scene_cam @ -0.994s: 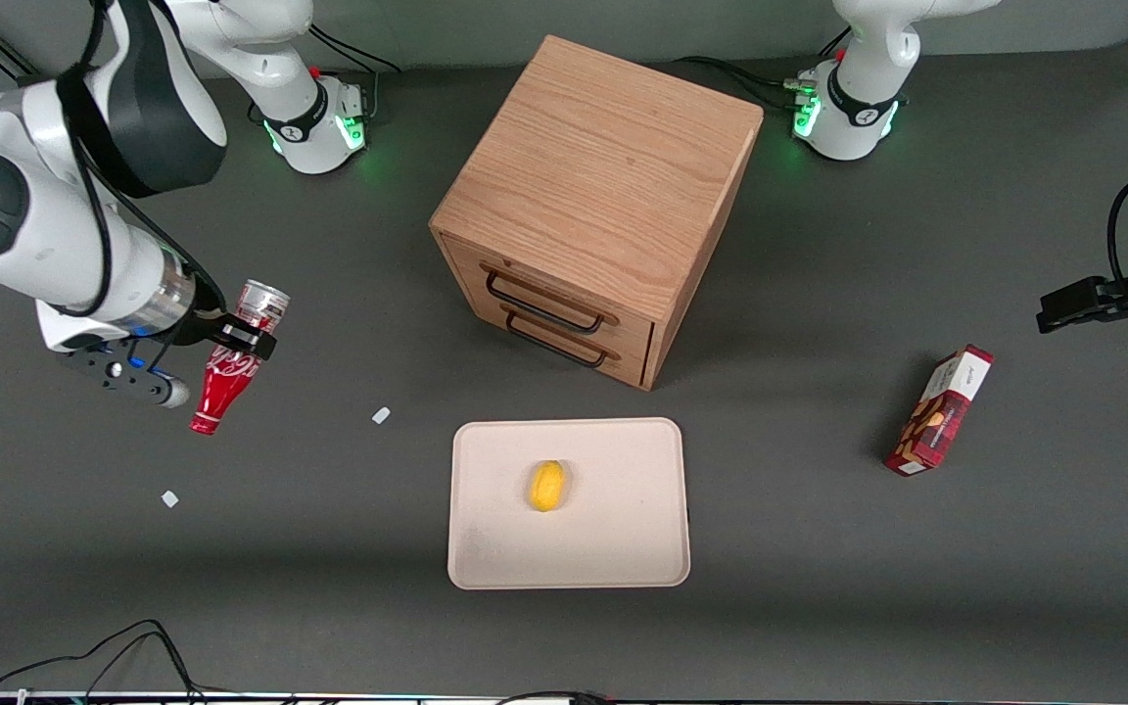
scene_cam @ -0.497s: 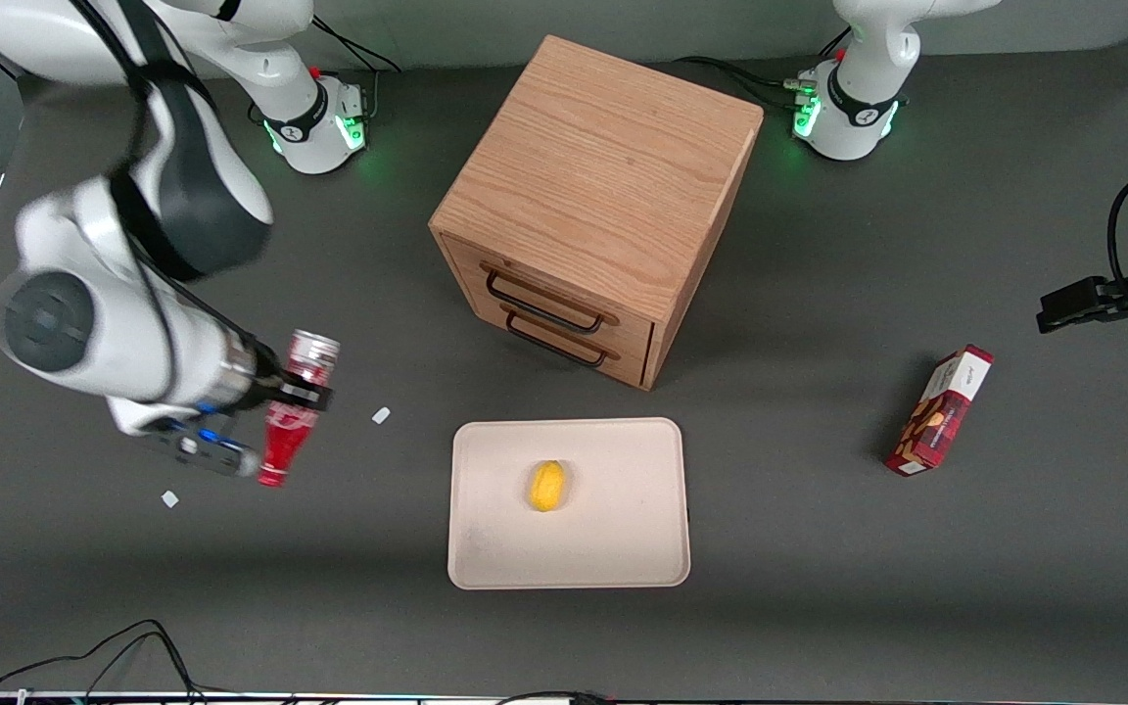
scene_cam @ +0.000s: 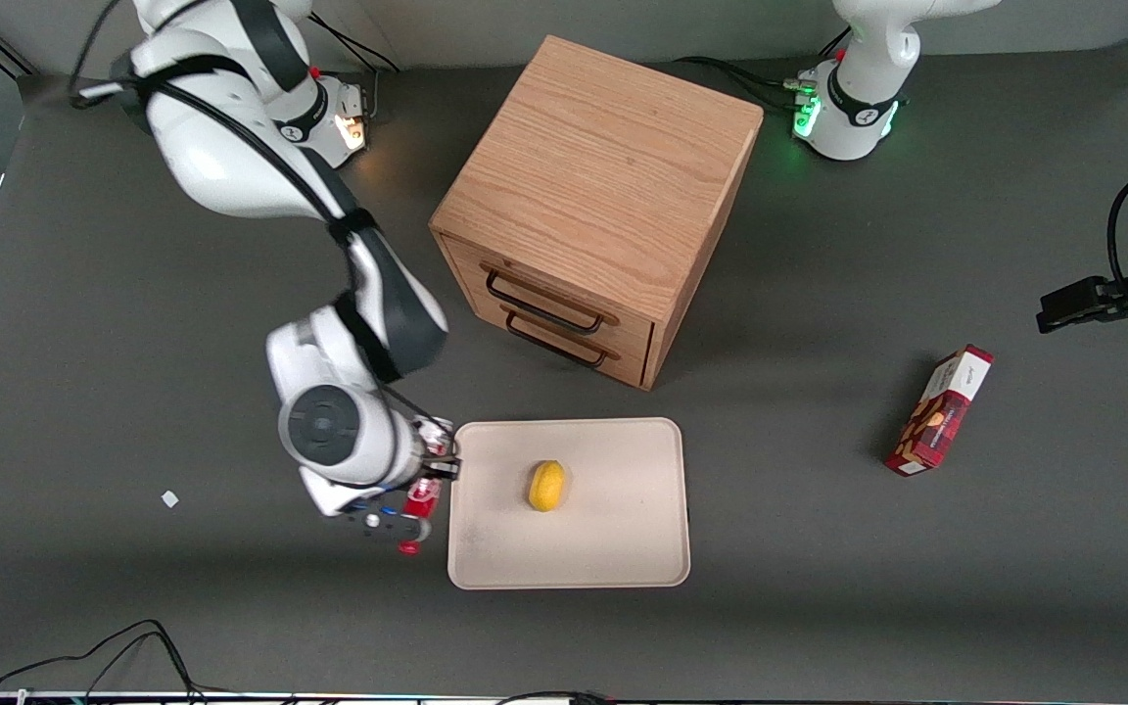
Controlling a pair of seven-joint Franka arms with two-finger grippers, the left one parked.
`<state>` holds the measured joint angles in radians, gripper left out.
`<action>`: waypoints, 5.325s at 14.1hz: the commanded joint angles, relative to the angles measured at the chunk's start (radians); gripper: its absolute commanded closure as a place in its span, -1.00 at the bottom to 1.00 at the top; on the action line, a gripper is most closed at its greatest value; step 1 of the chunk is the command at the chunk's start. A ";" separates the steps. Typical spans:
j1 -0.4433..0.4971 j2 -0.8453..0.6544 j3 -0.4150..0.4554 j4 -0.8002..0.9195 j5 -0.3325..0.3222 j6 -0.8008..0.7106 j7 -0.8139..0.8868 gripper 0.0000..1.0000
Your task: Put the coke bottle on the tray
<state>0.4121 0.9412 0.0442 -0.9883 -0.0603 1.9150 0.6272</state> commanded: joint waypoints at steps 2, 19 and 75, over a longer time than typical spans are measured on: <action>0.016 0.097 -0.018 0.083 -0.010 0.067 -0.130 1.00; 0.028 0.179 -0.024 0.076 -0.013 0.226 -0.159 -0.93; -0.233 -1.023 -0.104 -0.759 0.103 -0.366 -0.501 -1.00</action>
<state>0.1742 -0.0680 -0.0410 -1.7515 0.0176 1.5685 0.1493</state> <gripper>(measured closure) 0.000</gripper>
